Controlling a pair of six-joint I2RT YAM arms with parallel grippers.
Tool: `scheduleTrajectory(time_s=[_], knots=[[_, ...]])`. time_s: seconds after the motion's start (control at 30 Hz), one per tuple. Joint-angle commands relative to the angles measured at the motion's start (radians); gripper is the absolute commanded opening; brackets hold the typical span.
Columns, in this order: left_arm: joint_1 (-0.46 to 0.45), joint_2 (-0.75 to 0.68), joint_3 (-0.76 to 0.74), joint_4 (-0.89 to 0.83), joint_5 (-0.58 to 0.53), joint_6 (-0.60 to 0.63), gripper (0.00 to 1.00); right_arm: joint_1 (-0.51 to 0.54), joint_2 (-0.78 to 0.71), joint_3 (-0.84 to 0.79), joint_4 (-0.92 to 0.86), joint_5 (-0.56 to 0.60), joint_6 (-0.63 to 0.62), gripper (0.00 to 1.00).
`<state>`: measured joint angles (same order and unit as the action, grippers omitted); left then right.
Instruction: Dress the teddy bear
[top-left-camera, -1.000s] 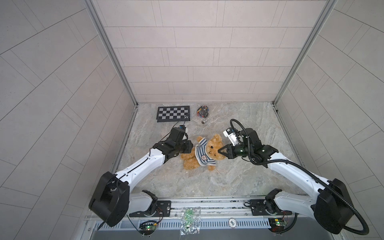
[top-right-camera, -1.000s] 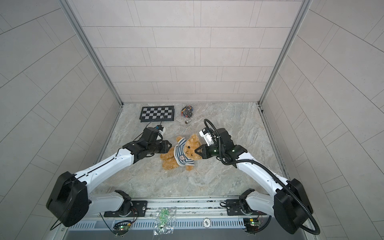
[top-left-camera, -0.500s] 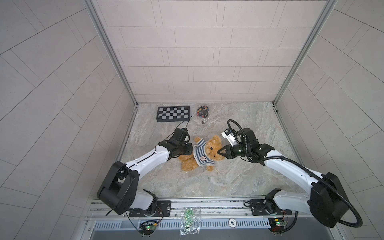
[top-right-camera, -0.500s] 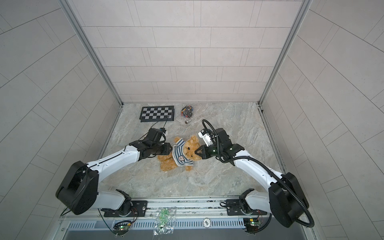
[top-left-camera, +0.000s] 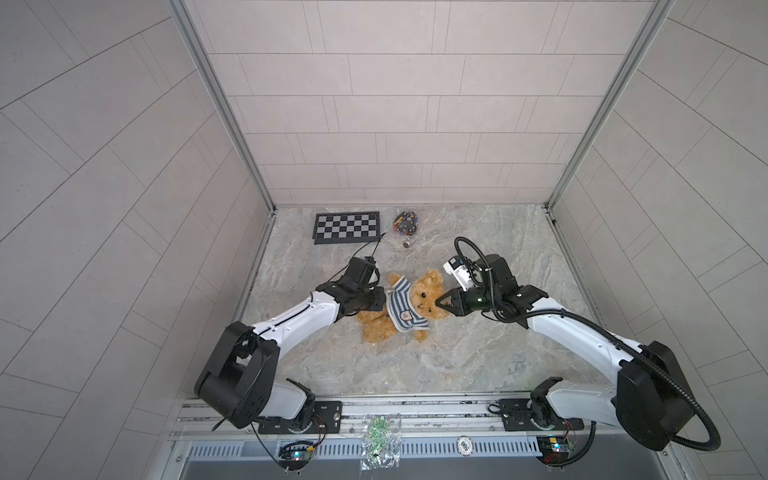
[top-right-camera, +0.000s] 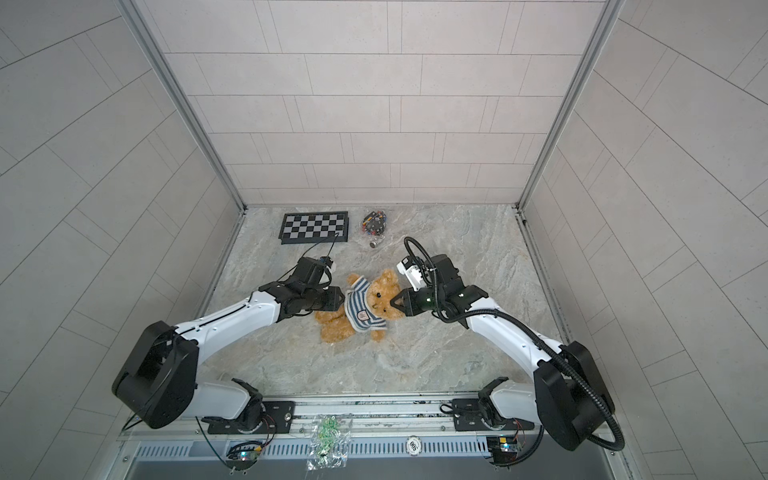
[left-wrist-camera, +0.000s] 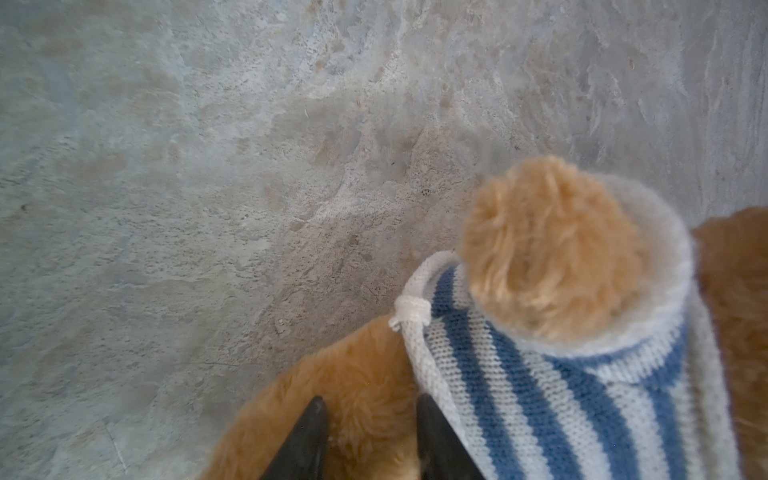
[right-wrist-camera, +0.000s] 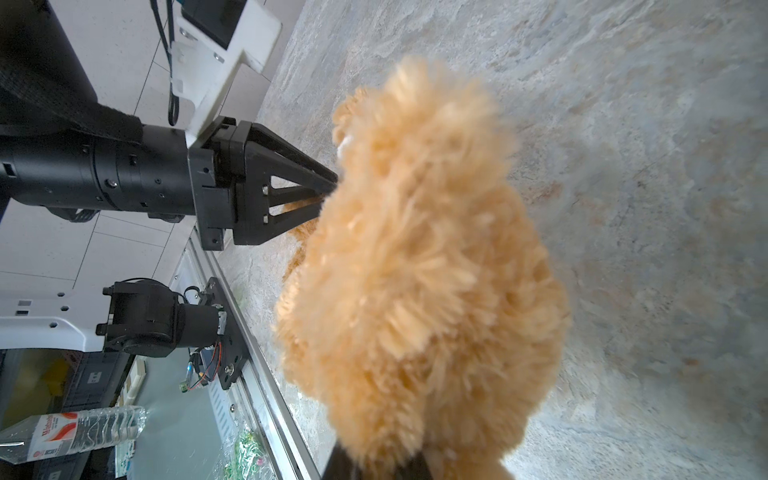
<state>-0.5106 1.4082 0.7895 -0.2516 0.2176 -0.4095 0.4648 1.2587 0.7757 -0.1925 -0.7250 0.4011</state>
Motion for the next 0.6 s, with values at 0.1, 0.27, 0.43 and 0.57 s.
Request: scheduleTrajectory(time_s=[0.1, 0.27, 0.43, 0.57], knots=[[0.001, -0.003, -0.033, 0.014, 0.013, 0.009, 0.39, -0.009, 0.021, 0.030, -0.022, 0.018, -0.033, 0.15], [0.001, -0.018, -0.058, 0.014, 0.016, 0.006, 0.39, -0.015, 0.031, 0.040, -0.022, 0.040, -0.033, 0.16], [0.001, -0.046, -0.101, 0.025, 0.021, -0.009, 0.39, -0.017, 0.057, 0.070, -0.020, 0.039, -0.038, 0.14], [0.001, -0.081, -0.121, 0.023, 0.027, -0.019, 0.39, -0.018, 0.074, 0.083, -0.021, 0.038, -0.038, 0.06]])
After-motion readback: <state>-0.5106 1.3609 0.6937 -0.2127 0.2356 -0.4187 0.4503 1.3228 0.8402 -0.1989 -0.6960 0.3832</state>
